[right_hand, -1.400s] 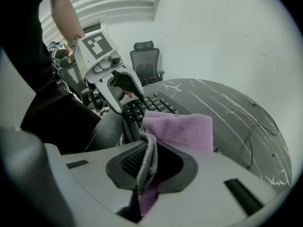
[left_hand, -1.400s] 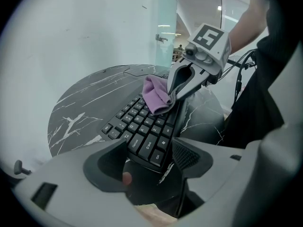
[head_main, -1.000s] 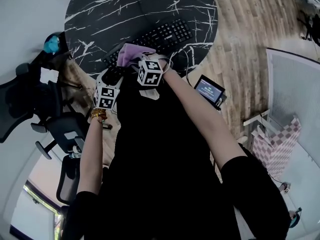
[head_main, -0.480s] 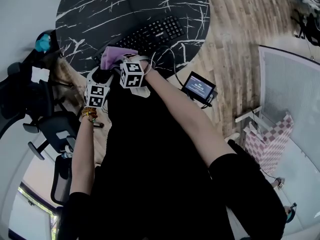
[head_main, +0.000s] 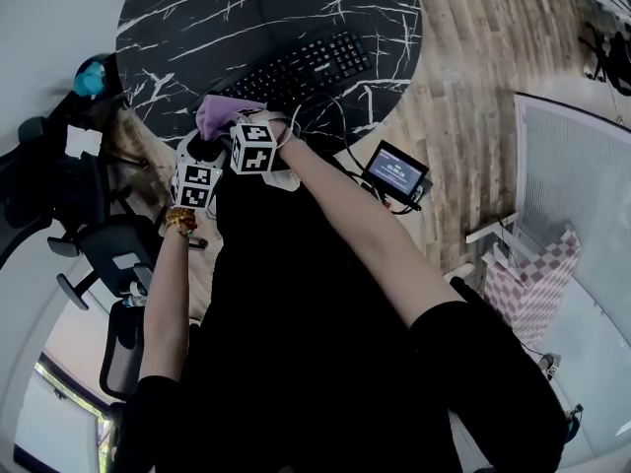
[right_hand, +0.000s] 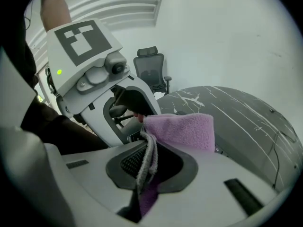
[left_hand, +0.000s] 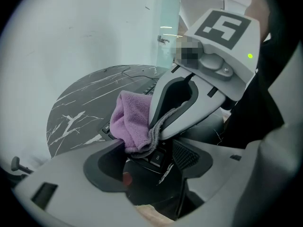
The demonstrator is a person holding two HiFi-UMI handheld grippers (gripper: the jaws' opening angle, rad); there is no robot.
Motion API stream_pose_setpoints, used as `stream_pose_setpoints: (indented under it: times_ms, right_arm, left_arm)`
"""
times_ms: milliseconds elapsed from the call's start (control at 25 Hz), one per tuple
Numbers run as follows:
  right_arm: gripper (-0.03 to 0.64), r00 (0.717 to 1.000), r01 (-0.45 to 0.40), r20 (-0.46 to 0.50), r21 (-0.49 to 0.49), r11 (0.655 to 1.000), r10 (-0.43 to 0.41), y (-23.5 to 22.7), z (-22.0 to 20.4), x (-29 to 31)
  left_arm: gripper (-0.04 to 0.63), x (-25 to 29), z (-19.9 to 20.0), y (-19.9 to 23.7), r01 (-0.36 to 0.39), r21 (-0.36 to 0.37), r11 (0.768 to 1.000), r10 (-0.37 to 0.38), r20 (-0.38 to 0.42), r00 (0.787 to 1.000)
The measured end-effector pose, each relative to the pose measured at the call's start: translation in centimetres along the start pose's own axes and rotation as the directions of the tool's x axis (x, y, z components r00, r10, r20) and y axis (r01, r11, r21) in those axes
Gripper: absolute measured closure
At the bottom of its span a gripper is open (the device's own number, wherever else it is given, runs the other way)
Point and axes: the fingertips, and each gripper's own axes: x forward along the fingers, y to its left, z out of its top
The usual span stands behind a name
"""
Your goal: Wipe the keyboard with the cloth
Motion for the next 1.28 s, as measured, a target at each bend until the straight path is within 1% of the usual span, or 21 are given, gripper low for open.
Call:
stream_pose_setpoints:
  times_ms: [160,240,280,360,400,480,520,560,600,640,680,760,840,920,1000,1080,1160,1200,1280]
  right_arm:
    - [0.566,1.000,0.005,-0.002,0.074,0.997,-0.005,-0.4,0.4,0.6]
    - [0.566,0.999,-0.015,0.036,0.113,0.994,0.011,-0.1,0.9,0.4]
    - [0.565,0.998,-0.017,0.068,0.128,0.992,0.008,-0.2,1.1,-0.1]
    - [0.565,0.990,-0.009,0.143,0.147,0.989,-0.012,-0.8,1.7,-1.7]
    - [0.565,0.984,0.000,0.177,0.149,0.989,-0.026,-1.0,2.0,-2.7]
    - [0.565,0.967,0.036,0.244,0.164,0.986,-0.076,-2.3,3.0,-4.9]
    - [0.565,0.953,0.063,0.281,0.192,0.979,-0.116,-3.5,3.6,-6.1]
    - [0.565,0.934,0.092,0.317,0.234,0.968,-0.165,-4.9,4.3,-7.5]
    - [0.565,0.911,0.120,0.351,0.277,0.953,-0.216,-6.4,4.9,-9.0]
    - [0.565,0.885,0.146,0.384,0.312,0.939,-0.265,-7.7,5.7,-10.8]
    - [0.565,0.856,0.169,0.416,0.337,0.926,-0.307,-8.5,6.6,-12.7]
    - [0.565,0.791,0.203,0.482,0.373,0.905,-0.376,-9.2,8.5,-16.6]
    - [0.565,0.722,0.230,0.540,0.402,0.886,-0.433,-8.9,10.3,-20.4]
    - [0.565,0.661,0.263,0.586,0.405,0.876,-0.469,-8.0,11.8,-23.6]
    - [0.565,0.619,0.306,0.624,0.367,0.878,-0.477,-6.6,13.3,-26.2]
    - [0.565,0.582,0.358,0.656,0.324,0.876,-0.481,-5.2,14.7,-28.8]
    - [0.565,0.539,0.409,0.680,0.305,0.860,-0.497,-3.7,15.6,-31.5]
    - [0.565,0.511,0.435,0.692,0.303,0.848,-0.509,-2.9,15.9,-32.9]
    - [0.565,0.443,0.478,0.714,0.324,0.817,-0.542,-1.3,16.5,-35.9]
  left_arm:
    - [0.307,0.1,-0.2,0.2,-0.003,0.009,1.000,0.003,-0.017,1.000]
    - [0.307,-0.1,-0.6,0.2,-0.004,-0.005,1.000,0.004,-0.022,1.000]
    - [0.307,-0.1,-0.5,0.3,-0.005,-0.030,1.000,0.005,-0.019,1.000]
    - [0.307,0.0,0.2,0.7,-0.019,-0.115,0.993,0.019,-0.001,1.000]
    - [0.307,-0.3,0.8,0.8,-0.034,-0.158,0.987,0.038,0.021,0.999]
    - [0.312,-1.4,2.6,0.8,-0.082,-0.204,0.976,0.102,0.090,0.991]
    - [0.314,-2.2,3.9,1.0,-0.111,-0.217,0.970,0.141,0.132,0.981]
    - [0.319,-3.0,5.6,1.2,-0.139,-0.234,0.962,0.183,0.179,0.967]
    - [0.326,-4.0,7.5,1.5,-0.165,-0.257,0.952,0.226,0.229,0.947]
    - [0.335,-5.1,9.5,1.9,-0.189,-0.283,0.940,0.270,0.281,0.921]
    - [0.348,-6.4,11.4,2.2,-0.212,-0.308,0.927,0.313,0.330,0.890]
    - [0.369,-9.6,15.0,2.6,-0.260,-0.340,0.904,0.393,0.420,0.818]
    - [0.388,-13.0,18.4,2.4,-0.303,-0.348,0.887,0.450,0.504,0.738]
    - [0.403,-16.2,21.1,1.9,-0.334,-0.351,0.875,0.483,0.576,0.660]
    - [0.423,-19.3,23.0,1.2,-0.361,-0.352,0.863,0.504,0.631,0.589]
    - [0.444,-22.2,24.4,0.3,-0.387,-0.348,0.854,0.514,0.679,0.524]
    - [0.470,-25.1,25.4,-1.0,-0.411,-0.348,0.842,0.522,0.718,0.461]
    - [0.490,-26.6,25.8,-1.9,-0.422,-0.354,0.835,0.528,0.733,0.429]
    - [0.509,-29.3,26.4,-3.8,-0.439,-0.366,0.821,0.537,0.757,0.373]
